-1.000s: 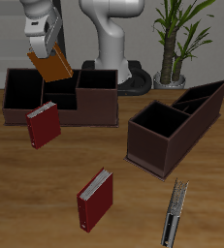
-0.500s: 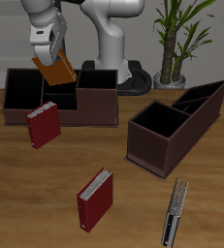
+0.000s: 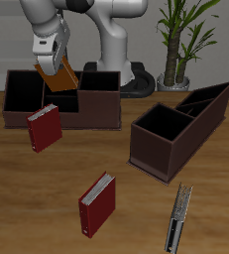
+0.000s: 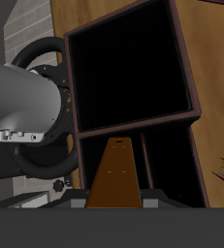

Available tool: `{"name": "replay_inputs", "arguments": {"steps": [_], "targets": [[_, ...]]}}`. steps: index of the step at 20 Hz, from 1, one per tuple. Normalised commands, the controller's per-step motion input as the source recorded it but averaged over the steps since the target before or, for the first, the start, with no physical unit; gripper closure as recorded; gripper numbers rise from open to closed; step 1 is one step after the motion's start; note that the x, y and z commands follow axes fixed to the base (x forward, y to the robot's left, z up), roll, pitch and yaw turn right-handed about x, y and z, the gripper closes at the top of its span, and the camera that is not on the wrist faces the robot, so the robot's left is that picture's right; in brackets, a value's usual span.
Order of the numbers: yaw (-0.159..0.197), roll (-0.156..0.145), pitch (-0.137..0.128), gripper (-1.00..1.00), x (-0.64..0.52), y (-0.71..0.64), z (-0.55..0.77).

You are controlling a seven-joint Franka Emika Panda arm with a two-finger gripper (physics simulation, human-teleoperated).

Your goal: Place the orange book into the back desk caddy's back compartment

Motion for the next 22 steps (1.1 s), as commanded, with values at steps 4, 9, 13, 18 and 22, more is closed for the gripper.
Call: {"name": "replay_inputs", "arguments": {"steps": [4,9,13,18,22], "targets": [[-0.075,-0.019,0.016,1.00,0.15,0.03,-0.09],[-0.104,-0.016,0.003,-1.00,0.19,0.09,-0.11],[-0.075,0.025,-0.008,-1.00,0.05,0.13,-0.06],[-0.054,0.019,-0.012,-1.00,0.00,0.06,0.04],[-0.041,0.016,-0.042,-1.00,0.00,0.09,0.11]]}}
